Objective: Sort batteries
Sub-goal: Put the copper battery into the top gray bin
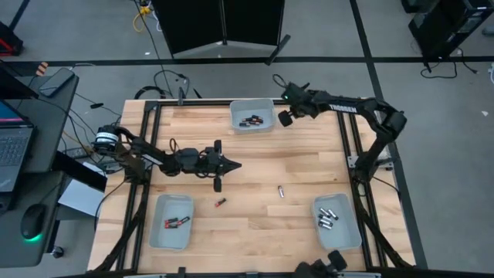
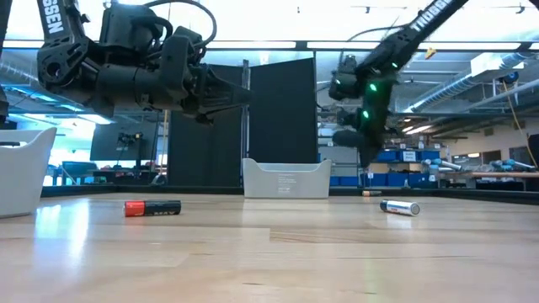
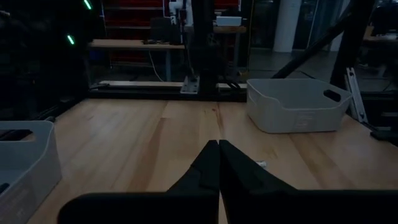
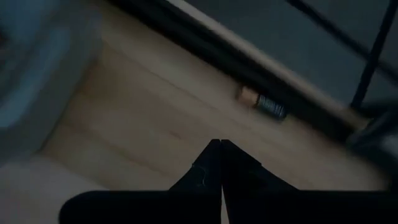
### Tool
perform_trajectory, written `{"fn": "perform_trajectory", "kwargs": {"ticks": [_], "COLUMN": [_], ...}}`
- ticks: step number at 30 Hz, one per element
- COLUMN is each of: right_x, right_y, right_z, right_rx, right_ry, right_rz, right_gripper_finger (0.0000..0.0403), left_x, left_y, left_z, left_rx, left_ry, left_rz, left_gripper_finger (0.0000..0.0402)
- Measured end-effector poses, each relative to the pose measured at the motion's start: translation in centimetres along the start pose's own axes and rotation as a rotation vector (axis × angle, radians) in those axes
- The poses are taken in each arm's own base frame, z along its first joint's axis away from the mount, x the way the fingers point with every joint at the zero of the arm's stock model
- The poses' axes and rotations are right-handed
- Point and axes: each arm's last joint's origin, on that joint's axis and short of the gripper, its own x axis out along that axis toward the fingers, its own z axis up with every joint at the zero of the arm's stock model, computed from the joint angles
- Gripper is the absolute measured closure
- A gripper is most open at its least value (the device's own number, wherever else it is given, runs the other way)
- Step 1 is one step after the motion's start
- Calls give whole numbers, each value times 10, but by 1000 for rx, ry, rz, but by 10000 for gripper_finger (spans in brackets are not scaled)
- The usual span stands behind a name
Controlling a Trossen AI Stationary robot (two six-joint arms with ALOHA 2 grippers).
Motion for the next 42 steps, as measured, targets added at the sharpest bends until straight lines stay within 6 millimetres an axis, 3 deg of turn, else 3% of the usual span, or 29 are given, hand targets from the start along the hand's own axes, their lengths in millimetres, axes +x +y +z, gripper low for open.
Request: {"fn": "perform_trajectory", "kwargs": {"ticks": [3,5,13,19,32,42], "right_x": [-13,-12,32,50,52,57], "right_y": [-1,-4,4,-1,3,-2], "right_z": [26,41,56,58,58,36], "right_rx": [-126,-140,-73,24,230,348], "right_ry": [9,52,222,287,245,205], "right_rz": [-2,1,-57,-98,-158,-147], "right_gripper_finger": [395,396,396,396,394,393], "left_x": [0,0,0,0,0,0], "left_y": [0,0,1,1,1,1], "left_z": [-1,-2,-2,-3,-3,-3], "left_rx": [0,2,4,8,32,32], "left_ry": [11,18,24,34,34,34], "left_rz": [2,18,33,35,46,45], "left_gripper_finger": [396,396,396,396,396,396]}}
